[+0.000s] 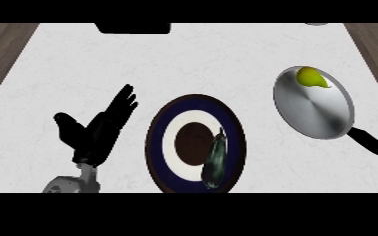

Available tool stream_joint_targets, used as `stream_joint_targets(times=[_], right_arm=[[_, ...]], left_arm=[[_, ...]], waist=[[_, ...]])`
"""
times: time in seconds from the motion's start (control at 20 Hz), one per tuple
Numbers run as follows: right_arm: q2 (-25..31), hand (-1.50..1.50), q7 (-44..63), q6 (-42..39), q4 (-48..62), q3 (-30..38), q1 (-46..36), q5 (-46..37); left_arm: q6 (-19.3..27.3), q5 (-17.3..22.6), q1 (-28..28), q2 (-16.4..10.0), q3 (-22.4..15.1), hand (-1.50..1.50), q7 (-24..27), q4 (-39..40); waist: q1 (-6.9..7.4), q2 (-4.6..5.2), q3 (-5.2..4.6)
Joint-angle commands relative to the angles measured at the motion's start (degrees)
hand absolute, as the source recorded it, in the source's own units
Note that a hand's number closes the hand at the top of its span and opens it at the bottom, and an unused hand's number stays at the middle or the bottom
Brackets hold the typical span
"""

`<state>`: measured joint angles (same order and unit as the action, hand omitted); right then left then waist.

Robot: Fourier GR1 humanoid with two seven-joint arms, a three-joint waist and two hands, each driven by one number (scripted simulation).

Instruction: Pick the pear from the plate and place it in the pan

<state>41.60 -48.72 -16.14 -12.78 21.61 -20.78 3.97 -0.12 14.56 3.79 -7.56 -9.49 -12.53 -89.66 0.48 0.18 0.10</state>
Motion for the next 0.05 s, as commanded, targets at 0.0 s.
stream_joint_targets(times=[0.0], right_arm=[[-0.63, -1.5, -4.36, -2.23, 0.19, -0.62, 2.02, -0.52]], left_arm=[[-2.66, 1.86, 0.57, -1.78, 2.69, 0.0, -2.06, -1.44]], waist=[[0.02, -0.02, 0.0]])
